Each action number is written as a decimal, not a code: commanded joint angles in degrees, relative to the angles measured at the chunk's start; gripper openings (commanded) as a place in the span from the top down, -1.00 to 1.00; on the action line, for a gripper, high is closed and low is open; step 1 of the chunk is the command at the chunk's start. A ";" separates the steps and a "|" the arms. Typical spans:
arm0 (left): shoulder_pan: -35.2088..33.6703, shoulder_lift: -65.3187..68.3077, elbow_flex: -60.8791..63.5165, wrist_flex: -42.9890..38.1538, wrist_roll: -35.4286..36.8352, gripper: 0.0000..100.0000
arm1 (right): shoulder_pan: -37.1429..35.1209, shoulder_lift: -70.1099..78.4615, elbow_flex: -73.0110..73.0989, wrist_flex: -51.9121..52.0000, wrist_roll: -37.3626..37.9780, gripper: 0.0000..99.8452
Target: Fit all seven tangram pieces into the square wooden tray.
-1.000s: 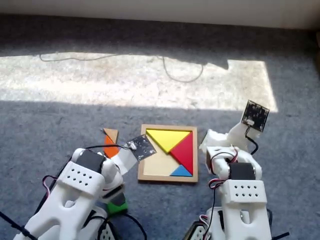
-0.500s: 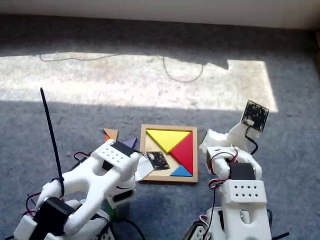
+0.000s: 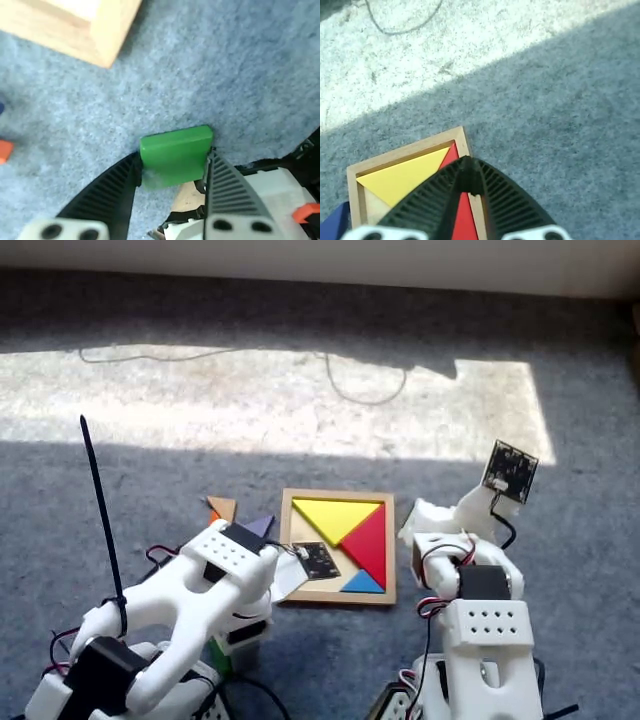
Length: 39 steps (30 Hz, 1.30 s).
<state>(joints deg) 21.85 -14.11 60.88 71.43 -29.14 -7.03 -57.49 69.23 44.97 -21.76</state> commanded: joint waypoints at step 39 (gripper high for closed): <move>-10.15 -38.99 -4.97 11.60 12.75 0.42 | 0.66 -1.36 -0.48 -1.27 2.29 0.99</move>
<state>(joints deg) 14.11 -51.65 54.55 85.49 -17.01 -7.03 -57.49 69.23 44.97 -20.26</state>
